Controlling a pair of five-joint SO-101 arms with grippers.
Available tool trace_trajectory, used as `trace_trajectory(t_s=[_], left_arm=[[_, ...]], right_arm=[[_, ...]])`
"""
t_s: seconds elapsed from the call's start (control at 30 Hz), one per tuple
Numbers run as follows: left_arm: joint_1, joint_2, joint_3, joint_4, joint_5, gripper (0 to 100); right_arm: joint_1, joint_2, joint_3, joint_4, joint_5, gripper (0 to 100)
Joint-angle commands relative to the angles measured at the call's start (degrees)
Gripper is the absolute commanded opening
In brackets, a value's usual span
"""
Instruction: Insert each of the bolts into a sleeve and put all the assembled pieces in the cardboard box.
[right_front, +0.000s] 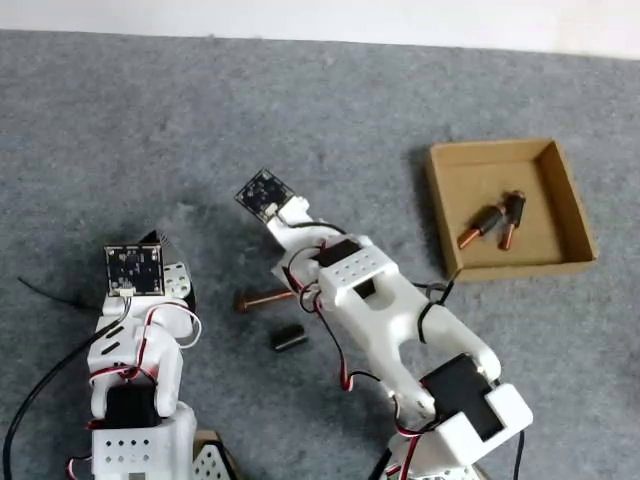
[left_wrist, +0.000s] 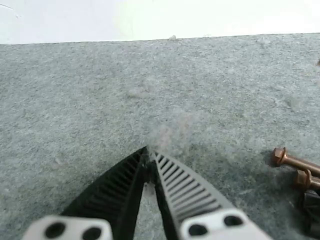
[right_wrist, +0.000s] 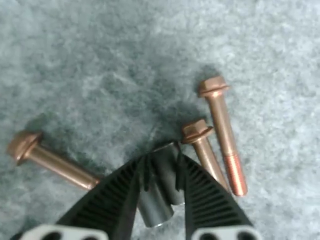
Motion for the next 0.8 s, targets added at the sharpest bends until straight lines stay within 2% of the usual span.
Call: trace_trajectory(t_s=[0.0,0.17,0.33,0.57,0.77], left_arm=[[-0.8,-0.7,-0.3,-1.1,0.6,1],[-0.8,-0.7,-0.3,-1.1,0.6,1],[-0.8,-0.7,-0.3,-1.1,0.6,1],[-0.8,-0.7,-0.3,-1.1,0.6,1],[-0.8,-0.7,-0.3,-1.0,0.6,1]], right_arm=[[-0.4,0.3,2.1,1.0,0.5,7.3],[1.4,0.2,2.1,2.1,0.5,8.5],[1.6,0.2,2.0,8.0,0.5,17.8],[1.7,0.2,2.3,8.4,0.4,17.0],[1.8,0.2,2.1,13.1,0.3,17.0]])
